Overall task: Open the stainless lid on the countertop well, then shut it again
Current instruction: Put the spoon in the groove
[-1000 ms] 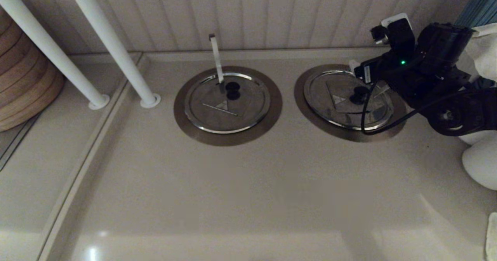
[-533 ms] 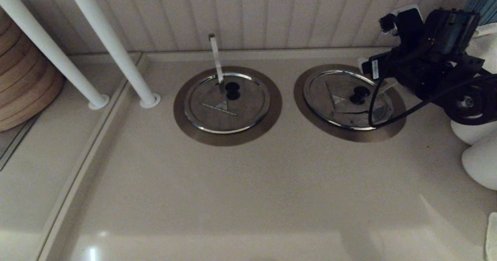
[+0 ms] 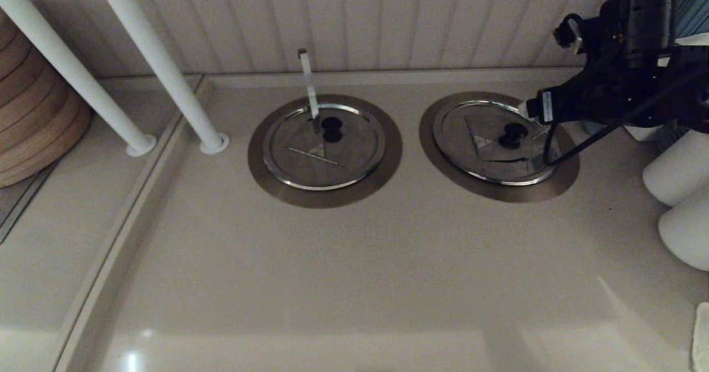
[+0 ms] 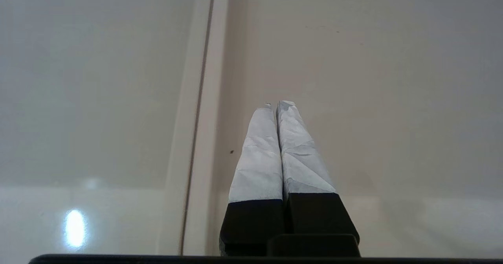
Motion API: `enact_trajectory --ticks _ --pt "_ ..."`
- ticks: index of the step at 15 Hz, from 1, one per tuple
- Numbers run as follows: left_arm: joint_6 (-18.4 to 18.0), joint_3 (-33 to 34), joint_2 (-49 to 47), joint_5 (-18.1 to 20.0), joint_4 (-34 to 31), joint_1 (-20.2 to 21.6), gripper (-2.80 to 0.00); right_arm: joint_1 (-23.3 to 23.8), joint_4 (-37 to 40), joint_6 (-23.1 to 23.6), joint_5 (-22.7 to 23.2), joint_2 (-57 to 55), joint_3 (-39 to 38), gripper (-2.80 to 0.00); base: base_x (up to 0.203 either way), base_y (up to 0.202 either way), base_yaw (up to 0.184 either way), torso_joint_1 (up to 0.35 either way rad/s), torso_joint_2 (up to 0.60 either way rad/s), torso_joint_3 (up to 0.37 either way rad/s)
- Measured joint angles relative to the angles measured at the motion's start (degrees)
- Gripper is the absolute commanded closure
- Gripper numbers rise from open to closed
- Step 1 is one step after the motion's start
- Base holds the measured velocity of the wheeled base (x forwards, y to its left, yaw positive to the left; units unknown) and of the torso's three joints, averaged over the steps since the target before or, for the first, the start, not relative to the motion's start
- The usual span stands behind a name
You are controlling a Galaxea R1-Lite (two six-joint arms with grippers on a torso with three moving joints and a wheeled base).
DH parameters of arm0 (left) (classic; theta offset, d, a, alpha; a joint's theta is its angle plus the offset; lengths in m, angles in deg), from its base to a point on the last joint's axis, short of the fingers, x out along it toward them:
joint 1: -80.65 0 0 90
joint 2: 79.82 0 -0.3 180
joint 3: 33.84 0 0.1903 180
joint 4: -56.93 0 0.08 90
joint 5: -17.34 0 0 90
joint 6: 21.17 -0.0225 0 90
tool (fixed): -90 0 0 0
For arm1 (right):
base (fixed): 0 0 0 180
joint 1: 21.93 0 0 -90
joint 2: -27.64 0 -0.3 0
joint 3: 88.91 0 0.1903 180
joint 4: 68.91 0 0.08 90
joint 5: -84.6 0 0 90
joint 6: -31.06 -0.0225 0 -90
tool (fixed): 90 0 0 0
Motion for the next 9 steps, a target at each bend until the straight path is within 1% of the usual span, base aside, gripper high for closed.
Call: enact_trajectory --ticks 1,4,6,9 --pt "0.01 0.0 0.0 0.0 0.02 0.0 0.0 1.27 2.36 0.37 -0.02 -0.57 1.01 -2.8 0.0 0.0 0.0 0.0 0.0 0.0" --pt "0.01 0.0 0.0 0.0 0.02 0.0 0.0 4.32 3.52 2.68 0.0 -3.44 3.1 -2.8 0.0 0.0 0.0 0.0 0.0 0.0" --pt "0.01 0.0 0.0 0.01 0.02 0.0 0.0 5.12 3.59 3.1 0.06 -5.73 4.05 -2.8 0.0 0.0 0.0 0.0 0.0 0.0" --pt "-0.01 0.0 0.0 0.0 0.01 0.0 0.0 5.02 3.44 3.14 0.16 -7.94 4.59 -2.8 0.0 0.0 0.0 0.0 0.0 0.0"
